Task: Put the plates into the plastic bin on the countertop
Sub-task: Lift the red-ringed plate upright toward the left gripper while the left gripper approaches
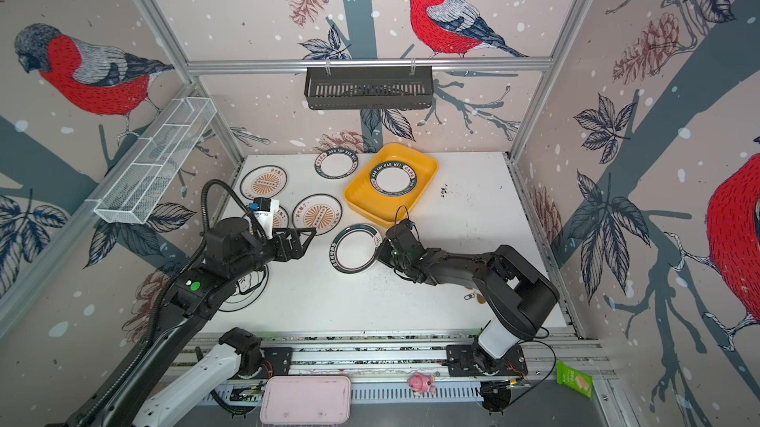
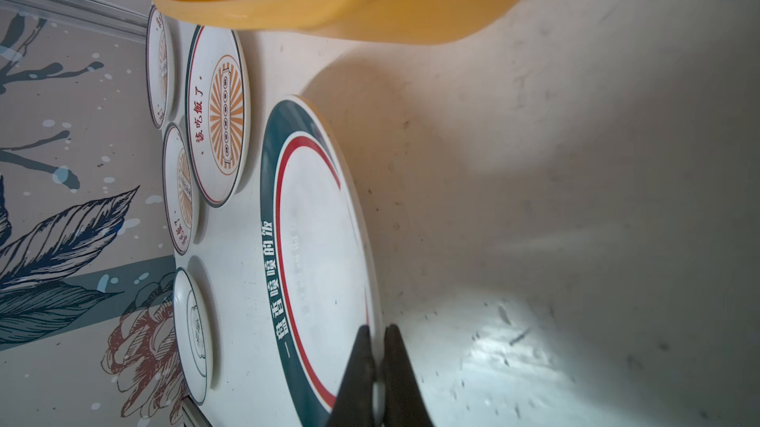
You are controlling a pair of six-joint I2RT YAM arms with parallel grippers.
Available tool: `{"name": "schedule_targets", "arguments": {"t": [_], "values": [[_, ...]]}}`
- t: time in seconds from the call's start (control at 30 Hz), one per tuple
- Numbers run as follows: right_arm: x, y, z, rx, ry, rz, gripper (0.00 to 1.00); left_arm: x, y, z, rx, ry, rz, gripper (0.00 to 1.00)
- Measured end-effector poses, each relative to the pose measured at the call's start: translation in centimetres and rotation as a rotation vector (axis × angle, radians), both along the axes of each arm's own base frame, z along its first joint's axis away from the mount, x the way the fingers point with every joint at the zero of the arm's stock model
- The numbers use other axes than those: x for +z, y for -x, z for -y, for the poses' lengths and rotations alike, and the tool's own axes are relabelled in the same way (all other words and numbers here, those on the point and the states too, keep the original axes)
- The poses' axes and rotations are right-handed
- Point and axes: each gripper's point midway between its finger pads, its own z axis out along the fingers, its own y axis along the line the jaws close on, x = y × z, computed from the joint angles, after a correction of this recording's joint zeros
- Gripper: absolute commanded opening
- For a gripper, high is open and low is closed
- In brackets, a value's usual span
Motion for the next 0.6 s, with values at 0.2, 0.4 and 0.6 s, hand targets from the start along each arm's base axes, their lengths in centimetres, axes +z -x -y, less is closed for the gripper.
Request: {"name": "schedule_targets", "arguments": {"t": [0.2,0.4,0.6], "values": [[6.1,1.2,-0.8,0.027,-0.064,0.083,0.03,-0.7,-0.3,0.4,-0.014,-0.007,-0.031,0.96],[11.6,0.3,0.2,-0.009,-0.109,0.174,0.03,-0.1,-1.9,1.4,-0.048,-0.035,-0.035,0.96],[15.9,-3.7,3.7,-0.086,-0.118,0.271,0.03,0.3,-4.8,4.1,-0.148,-0.023,-0.061,0.96]]}}
